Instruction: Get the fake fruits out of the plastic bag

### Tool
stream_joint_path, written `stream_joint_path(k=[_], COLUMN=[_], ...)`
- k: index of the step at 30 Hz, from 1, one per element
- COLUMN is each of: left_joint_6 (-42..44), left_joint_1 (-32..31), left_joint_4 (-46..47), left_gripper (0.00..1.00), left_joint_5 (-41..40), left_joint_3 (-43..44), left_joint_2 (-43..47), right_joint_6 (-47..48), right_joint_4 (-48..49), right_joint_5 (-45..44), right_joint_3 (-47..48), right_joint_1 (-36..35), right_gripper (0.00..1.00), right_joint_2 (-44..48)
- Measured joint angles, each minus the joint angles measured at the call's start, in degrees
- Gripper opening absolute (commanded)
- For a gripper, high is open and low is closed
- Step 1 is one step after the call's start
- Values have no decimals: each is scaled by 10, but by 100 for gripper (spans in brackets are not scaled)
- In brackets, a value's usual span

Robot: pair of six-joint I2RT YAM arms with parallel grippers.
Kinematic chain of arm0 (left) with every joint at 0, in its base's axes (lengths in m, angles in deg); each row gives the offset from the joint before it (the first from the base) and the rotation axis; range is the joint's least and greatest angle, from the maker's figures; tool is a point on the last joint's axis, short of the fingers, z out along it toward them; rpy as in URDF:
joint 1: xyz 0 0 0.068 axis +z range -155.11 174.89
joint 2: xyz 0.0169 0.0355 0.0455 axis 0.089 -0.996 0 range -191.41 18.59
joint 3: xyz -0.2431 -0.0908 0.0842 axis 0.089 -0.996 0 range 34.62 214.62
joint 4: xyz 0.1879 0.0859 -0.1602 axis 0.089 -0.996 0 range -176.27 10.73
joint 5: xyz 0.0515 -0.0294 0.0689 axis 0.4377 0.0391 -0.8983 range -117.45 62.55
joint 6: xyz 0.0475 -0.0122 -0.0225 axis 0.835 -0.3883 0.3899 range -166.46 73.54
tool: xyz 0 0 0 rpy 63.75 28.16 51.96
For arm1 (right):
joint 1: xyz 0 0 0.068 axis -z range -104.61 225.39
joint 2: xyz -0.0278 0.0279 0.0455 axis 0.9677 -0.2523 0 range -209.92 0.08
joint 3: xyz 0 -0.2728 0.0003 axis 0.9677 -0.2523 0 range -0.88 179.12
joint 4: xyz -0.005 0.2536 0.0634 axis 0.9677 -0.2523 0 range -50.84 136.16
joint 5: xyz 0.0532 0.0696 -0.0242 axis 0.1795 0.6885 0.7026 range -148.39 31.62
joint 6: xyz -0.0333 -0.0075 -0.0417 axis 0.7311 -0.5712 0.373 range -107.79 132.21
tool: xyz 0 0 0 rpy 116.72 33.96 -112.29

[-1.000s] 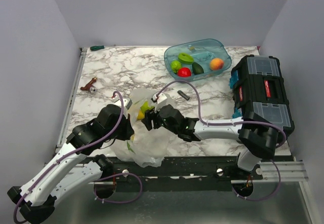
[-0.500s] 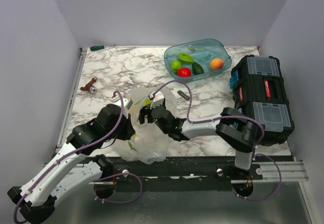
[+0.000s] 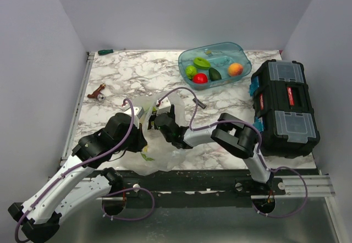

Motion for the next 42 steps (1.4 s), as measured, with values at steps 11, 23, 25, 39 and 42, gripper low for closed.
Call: stream_joint_path(k=[11, 23, 25, 39, 42], left_joint_6=[0, 0, 0, 7, 8], left_joint_1=[0, 0, 0, 0, 0], left_joint_4=[0, 0, 0, 10, 39], left_gripper=[0, 0, 0, 0, 0], left_joint_5=[1, 2, 2, 49, 54], left_joint_3=[0, 0, 0, 50, 105], left_joint_2=[2, 4, 4, -69, -141], right_joint_6=[20, 46, 46, -14, -30], right_joint_4=[-7, 0, 2, -40, -70], right_joint_5=[-5, 26, 27, 175, 162], right_joint_3=[6, -53, -62, -145, -152], right_joint_1=[7, 7, 7, 9, 9], right_gripper=[48, 27, 28, 53, 52], right_joint_2=[-14, 97, 111, 205, 236])
